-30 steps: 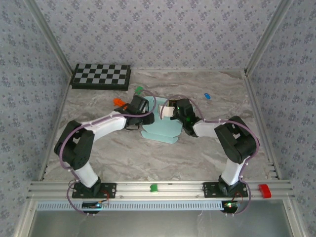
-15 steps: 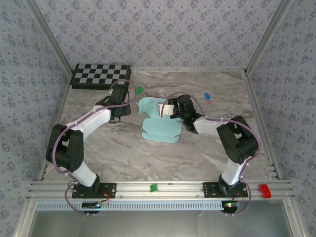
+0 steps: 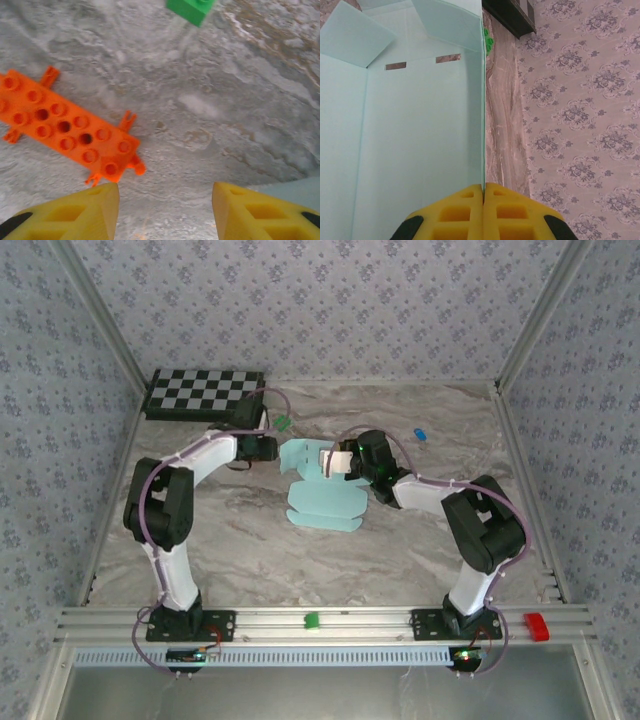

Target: Fold the paper box

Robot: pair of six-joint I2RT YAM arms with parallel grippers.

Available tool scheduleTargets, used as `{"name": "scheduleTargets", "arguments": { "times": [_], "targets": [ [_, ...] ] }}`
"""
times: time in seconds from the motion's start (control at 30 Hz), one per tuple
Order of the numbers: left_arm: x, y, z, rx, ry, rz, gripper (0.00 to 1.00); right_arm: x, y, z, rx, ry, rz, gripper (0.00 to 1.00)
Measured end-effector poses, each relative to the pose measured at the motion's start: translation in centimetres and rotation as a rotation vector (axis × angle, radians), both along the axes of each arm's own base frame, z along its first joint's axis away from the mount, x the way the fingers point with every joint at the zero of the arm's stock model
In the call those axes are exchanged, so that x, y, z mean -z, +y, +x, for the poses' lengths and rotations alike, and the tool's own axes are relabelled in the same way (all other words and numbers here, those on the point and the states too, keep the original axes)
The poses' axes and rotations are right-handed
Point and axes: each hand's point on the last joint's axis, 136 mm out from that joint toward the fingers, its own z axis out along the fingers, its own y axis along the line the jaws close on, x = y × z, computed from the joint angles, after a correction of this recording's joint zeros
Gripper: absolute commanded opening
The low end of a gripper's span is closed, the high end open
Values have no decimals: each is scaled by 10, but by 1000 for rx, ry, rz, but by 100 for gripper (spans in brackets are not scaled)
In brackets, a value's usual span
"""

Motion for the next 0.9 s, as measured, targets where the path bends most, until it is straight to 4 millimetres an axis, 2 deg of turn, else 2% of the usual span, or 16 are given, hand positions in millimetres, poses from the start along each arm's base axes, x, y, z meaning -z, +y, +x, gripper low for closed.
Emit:
{"name": "scheduleTargets", "arguments": {
  "times": [0.53, 0.9],
  "targets": [
    [-3, -49, -12, 278, 23, -173, 46, 0, -1, 0, 14, 11, 3, 0],
    [8, -72, -32, 429, 19, -234, 44, 1, -1, 0, 24, 9, -3, 0]
  ]
}}
